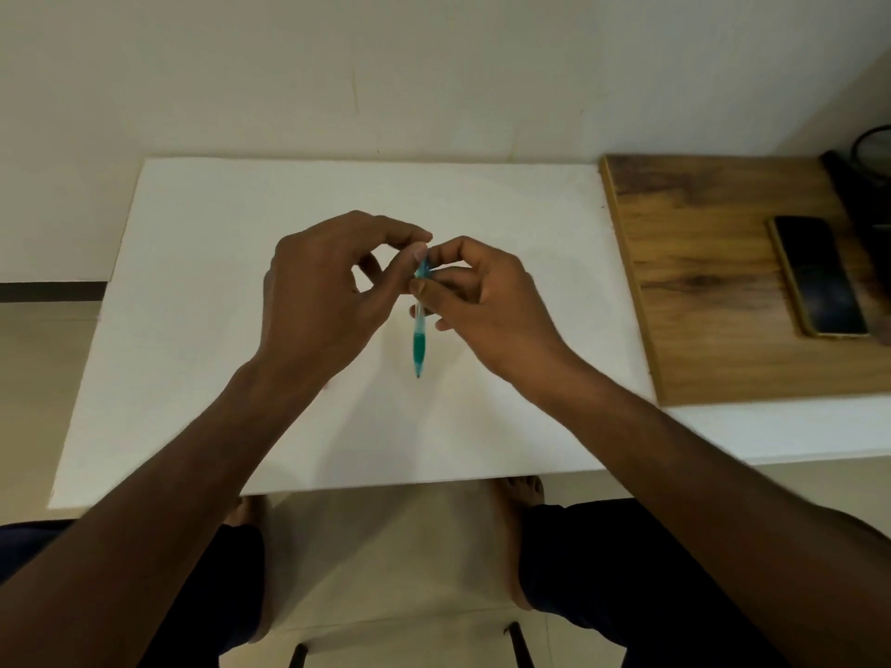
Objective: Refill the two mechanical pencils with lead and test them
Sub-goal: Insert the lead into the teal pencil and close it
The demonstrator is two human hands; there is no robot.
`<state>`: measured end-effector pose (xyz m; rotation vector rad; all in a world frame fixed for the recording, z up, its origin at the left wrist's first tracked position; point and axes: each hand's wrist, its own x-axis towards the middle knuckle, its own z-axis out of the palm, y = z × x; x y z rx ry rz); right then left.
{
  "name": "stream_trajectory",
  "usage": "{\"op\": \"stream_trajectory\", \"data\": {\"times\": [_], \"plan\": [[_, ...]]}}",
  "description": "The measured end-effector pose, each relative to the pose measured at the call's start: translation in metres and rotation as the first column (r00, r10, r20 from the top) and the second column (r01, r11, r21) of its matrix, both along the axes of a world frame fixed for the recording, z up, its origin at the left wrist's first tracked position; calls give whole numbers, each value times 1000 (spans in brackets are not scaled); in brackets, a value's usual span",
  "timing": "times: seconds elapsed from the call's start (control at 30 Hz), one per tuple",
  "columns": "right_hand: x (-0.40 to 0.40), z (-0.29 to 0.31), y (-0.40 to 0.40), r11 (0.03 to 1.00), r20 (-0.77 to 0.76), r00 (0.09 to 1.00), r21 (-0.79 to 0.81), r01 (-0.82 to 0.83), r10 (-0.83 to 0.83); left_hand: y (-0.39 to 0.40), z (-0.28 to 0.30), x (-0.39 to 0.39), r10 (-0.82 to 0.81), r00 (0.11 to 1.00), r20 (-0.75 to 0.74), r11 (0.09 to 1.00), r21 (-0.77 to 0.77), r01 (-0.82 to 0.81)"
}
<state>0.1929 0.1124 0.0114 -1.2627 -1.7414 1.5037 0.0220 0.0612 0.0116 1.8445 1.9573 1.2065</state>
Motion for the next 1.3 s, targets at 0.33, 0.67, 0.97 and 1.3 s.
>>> {"op": "stream_trajectory", "data": {"times": [0.33,0.67,0.97,1.3], "plan": [[8,8,12,974,26,998,224,46,-54,-3,-5,14,127,851,509,981,-192,-32],[62,-14,79,913,637,752,388,-124,-169,5,-4,5,222,701,678,969,-233,-81],[35,-30,65,935,751,652,298,-193,-105,3,-9,8,228,713,663,941,-337,13],[21,-34,52,934,807,584,271,-233,-89,4,-13,9,201,756,623,937,-347,38]]}}
